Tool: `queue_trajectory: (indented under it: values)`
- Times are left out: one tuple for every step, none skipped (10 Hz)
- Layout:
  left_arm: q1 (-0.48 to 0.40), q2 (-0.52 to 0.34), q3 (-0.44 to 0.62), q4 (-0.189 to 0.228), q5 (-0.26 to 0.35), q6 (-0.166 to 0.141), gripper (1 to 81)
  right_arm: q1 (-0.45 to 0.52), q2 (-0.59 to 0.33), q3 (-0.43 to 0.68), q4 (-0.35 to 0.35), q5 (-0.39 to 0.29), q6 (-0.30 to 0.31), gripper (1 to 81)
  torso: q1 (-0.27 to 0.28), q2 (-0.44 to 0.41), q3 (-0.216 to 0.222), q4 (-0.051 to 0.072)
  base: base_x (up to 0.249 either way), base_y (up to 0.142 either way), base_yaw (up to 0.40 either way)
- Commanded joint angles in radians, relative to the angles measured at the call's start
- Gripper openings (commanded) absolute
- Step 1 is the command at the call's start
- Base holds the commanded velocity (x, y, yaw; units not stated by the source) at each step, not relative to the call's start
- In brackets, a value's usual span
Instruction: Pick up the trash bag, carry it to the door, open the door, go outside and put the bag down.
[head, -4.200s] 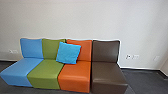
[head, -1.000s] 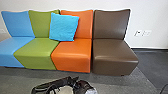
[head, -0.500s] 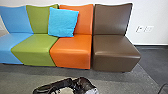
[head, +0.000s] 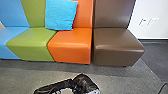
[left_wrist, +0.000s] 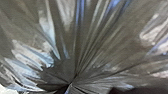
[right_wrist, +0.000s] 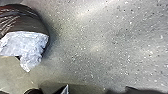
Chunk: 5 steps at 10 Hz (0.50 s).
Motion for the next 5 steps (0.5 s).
queue_trajectory:
  values:
    - [-0.096, 0.005, -0.021, -0.015, 0.024, -0.001, 81.1, 0.084, -0.059, 0.018, 0.028, -0.079, 0.001, 81.1, 0.032, -0.034, 0.000, 0.000, 0.000, 0.000, 0.000]
    - [-0.092, 0.005, -0.026, -0.013, 0.013, 0.001, 81.1, 0.084, -0.058, 0.018, 0.036, -0.080, 0.001, 81.1, 0.032, -0.034, 0.000, 0.000, 0.000, 0.000, 0.000]
    - [-0.091, 0.005, -0.026, -0.013, 0.013, 0.001, 81.1, 0.084, -0.056, 0.017, 0.036, -0.080, 0.001, 81.1, 0.032, -0.034, -0.001, 0.000, 0.000, 0.000, 0.000]
    - [-0.091, 0.003, -0.026, -0.013, 0.013, 0.001, 81.1, 0.084, -0.055, 0.017, 0.036, -0.080, 0.001, 81.1, 0.023, -0.024, -0.001, 0.000, 0.000, 0.000, 0.000]
    - [-0.083, 0.003, -0.026, -0.013, 0.012, 0.001, 81.1, 0.084, -0.052, 0.014, 0.036, -0.080, 0.001, 81.1, 0.026, -0.028, -0.001, 0.000, 0.000, 0.000, 0.000]
